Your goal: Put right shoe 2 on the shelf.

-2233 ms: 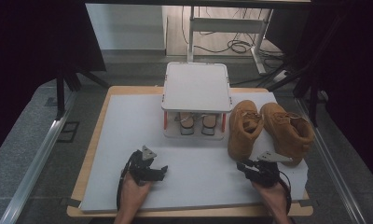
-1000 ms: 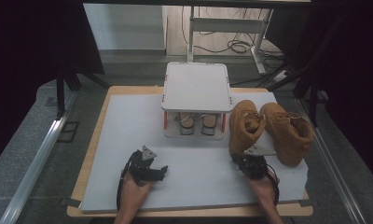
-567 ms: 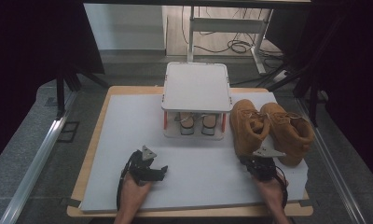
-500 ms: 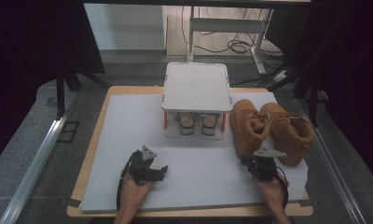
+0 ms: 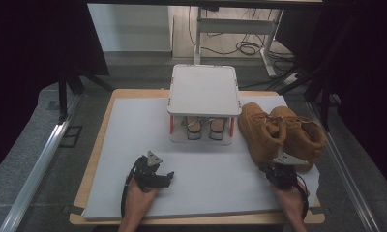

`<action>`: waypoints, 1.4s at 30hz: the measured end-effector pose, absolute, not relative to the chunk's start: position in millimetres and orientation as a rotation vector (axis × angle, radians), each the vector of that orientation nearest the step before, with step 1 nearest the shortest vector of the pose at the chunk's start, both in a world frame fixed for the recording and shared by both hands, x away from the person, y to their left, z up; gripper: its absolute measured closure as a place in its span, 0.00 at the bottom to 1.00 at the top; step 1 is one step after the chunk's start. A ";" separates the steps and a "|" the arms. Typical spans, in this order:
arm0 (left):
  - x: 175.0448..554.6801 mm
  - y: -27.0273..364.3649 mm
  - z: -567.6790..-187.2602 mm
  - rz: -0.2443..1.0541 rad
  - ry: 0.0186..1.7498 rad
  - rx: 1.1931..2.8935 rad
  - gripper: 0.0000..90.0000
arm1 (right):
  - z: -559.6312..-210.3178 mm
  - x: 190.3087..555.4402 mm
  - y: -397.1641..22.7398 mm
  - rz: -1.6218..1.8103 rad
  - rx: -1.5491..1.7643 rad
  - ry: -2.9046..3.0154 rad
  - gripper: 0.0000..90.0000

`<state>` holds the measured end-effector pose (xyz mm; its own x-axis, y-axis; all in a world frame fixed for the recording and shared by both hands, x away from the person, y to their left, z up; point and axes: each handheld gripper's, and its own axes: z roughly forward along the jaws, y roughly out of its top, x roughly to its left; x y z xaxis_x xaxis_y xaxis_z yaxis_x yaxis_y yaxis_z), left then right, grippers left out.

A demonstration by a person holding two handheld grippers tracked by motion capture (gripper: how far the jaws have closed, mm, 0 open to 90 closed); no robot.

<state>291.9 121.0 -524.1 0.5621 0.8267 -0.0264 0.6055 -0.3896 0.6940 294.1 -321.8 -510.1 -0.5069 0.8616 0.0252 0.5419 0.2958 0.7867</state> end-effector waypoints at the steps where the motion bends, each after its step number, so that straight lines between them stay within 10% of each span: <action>1: 291.9 121.0 -524.2 0.428 1.143 2.130 0.15 | -510.2 294.0 -323.0 1.074 1.259 2.163 1.00; 11: 291.9 121.0 -524.1 0.429 1.142 2.131 0.15 | -510.0 291.8 -325.1 1.066 1.290 2.144 0.98; 24: 291.8 121.0 -524.1 0.429 1.141 2.131 0.15 | -495.0 274.3 -339.9 1.146 1.365 2.081 0.54; 42: 291.7 120.9 -524.1 0.431 1.140 2.131 0.15 | -475.0 284.2 -340.3 1.220 1.295 1.839 0.18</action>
<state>291.7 120.9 -524.1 0.5630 0.8261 -0.0241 0.6036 -0.3911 0.6948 284.2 -340.3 -475.0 -0.3651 0.9297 0.0476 0.4054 0.1128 0.9072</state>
